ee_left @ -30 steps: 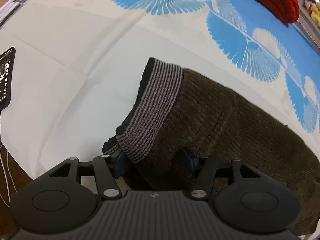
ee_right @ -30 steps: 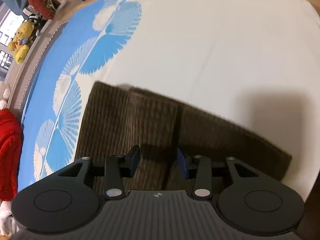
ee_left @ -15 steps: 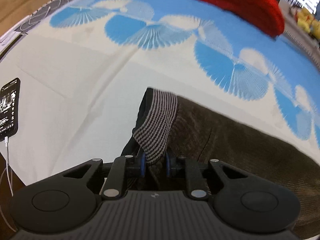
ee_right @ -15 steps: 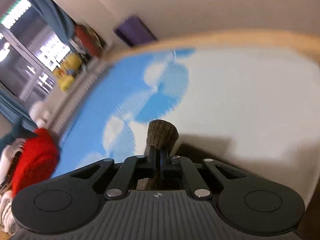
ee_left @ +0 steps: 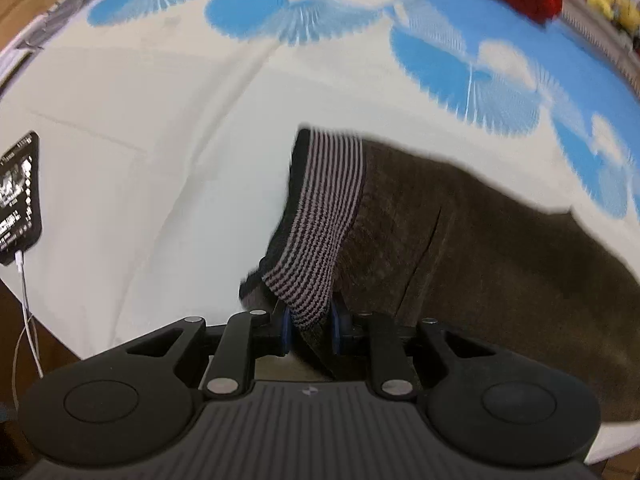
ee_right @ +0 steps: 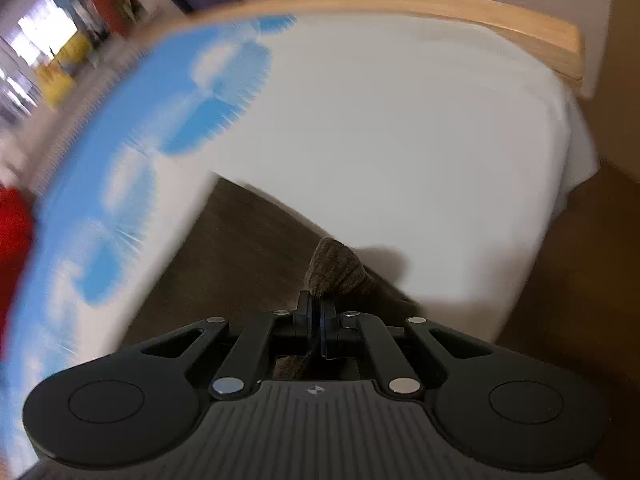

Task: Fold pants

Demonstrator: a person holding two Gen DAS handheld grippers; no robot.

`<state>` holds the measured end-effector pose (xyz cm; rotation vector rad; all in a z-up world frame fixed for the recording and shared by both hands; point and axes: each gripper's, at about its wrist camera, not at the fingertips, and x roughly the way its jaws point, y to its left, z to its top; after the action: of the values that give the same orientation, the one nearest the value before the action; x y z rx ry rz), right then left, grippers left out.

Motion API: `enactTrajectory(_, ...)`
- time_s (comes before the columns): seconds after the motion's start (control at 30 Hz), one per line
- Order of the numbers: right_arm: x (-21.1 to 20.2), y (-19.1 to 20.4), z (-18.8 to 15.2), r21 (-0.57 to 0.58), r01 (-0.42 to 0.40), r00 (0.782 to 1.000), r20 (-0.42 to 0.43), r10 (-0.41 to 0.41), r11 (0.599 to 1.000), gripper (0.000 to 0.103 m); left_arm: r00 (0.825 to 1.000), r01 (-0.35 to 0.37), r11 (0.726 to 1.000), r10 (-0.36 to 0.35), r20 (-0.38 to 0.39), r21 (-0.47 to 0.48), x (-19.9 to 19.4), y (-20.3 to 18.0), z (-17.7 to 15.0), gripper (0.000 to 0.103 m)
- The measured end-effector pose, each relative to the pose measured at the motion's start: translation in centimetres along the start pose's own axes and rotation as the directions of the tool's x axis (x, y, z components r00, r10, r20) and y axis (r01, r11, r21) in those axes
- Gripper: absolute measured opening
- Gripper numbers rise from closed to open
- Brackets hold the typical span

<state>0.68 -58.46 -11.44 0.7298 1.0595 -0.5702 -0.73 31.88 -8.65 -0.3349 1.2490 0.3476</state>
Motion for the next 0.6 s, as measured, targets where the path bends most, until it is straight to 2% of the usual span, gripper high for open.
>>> enactTrajectory(0.03,0.9,-0.5,-0.3,0.02,0.044,0.998,-0.046,-0.043,0.999,0.004,1.0,-0.015,1.0,0.015,-0.016,0.006,0.5,-0.2,0.2,0.028)
enactTrajectory(0.1,1.0,-0.8,-0.2,0.062,0.048,0.997,-0.057,-0.045,0.997,0.007,1.0,-0.029,1.0,0.029,0.009,-0.011,0.1,0.2,0.1,0.032)
enactTrajectory(0.17,0.4,-0.2,0.1,0.049,0.028,0.999,-0.021,-0.027,0.998,0.01,0.995,-0.01,0.999,0.015,0.102,-0.048,-1.6,0.9,0.2,0.051)
enactTrajectory(0.2,0.2,0.1,0.2,0.03,0.026,1.0,-0.007,-0.026,0.999,0.015,0.988,-0.008,0.998,0.017,0.151,-0.063,-2.5,1.1,0.2,0.055)
enactTrajectory(0.3,0.2,0.5,0.0,-0.013,0.028,1.0,0.004,-0.028,1.0,0.04,0.953,-0.002,0.998,0.021,0.301,-0.06,-4.7,0.9,0.0,0.056)
enactTrajectory(0.33,0.5,0.8,0.1,-0.027,0.039,0.999,-0.001,-0.039,0.999,0.041,0.944,0.012,0.999,0.002,0.33,-0.041,-5.0,0.4,0.0,0.054)
enactTrajectory(0.4,1.2,1.1,0.2,-0.049,0.065,0.998,-0.023,-0.067,0.997,0.041,0.943,0.06,0.998,-0.06,0.327,0.012,-4.6,-1.0,0.3,0.037)
enactTrajectory(0.43,2.0,1.2,0.3,-0.056,0.083,0.996,-0.039,-0.085,0.995,0.041,0.946,0.085,0.996,-0.092,0.311,0.034,-4.1,-1.5,0.4,0.022)
enactTrajectory(0.5,2.0,0.7,0.1,-0.057,0.096,0.993,-0.061,-0.099,0.994,0.041,0.958,0.097,0.994,-0.107,0.267,0.053,-2.4,-2.1,0.7,0.018)
enactTrajectory(0.53,2.1,0.6,0.1,-0.056,0.094,0.993,-0.063,-0.097,0.994,0.035,0.981,0.034,0.998,-0.042,0.19,0.043,-0.5,-2.1,0.9,0.014)
enactTrajectory(0.57,2.2,0.5,0.0,-0.061,0.089,0.994,-0.064,-0.093,0.994,0.031,0.995,-0.037,0.999,0.034,0.098,0.023,1.5,-1.8,0.9,0.002)
enactTrajectory(0.6,2.3,0.6,-0.1,-0.072,0.093,0.993,-0.062,-0.098,0.993,0.029,0.996,-0.081,0.997,0.081,0.033,-0.014,2.8,-1.2,0.8,0.002)
